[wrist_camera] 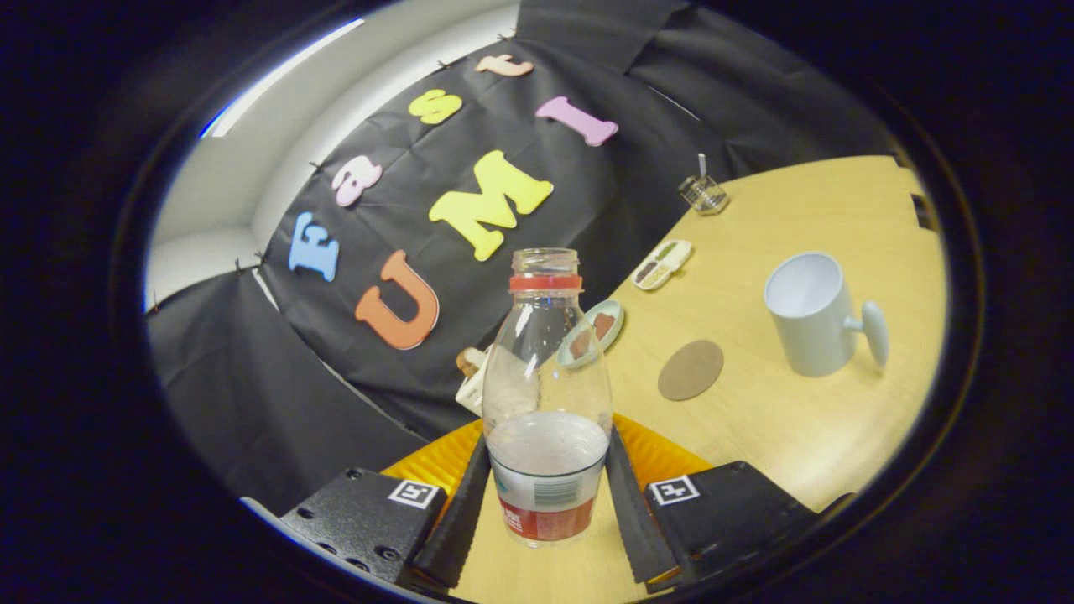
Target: Take the bottle from table, then pour the juice into the cup, finally place the bottle on the coaster
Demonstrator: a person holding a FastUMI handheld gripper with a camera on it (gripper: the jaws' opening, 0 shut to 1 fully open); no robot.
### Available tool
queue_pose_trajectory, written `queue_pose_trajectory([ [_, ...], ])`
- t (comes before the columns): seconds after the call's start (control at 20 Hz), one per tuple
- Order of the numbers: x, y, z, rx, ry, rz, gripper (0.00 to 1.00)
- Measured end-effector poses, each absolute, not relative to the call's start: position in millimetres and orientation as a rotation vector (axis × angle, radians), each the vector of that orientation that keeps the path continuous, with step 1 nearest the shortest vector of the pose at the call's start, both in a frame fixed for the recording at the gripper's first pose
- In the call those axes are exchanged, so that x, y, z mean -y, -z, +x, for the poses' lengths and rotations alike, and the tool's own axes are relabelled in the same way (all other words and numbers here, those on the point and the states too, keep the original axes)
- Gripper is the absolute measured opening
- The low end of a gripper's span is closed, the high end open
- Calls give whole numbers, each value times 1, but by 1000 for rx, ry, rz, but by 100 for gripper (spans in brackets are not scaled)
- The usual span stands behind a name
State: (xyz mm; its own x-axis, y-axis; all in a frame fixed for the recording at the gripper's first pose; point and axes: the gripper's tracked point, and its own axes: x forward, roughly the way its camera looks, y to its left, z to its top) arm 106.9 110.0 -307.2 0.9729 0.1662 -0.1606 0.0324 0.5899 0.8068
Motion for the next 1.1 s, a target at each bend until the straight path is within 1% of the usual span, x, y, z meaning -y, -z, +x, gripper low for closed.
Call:
queue_pose_trajectory([
  [0.35, -87, 304, 116, -203, -94, 1288, 76],
  [0.6, -60, 304, 129, -171, -62, 1528, 76],
  [0.8, -52, 306, 130, -181, -55, 1619, 76],
  [1.1, -39, 303, 136, -138, -58, 1824, 76],
])
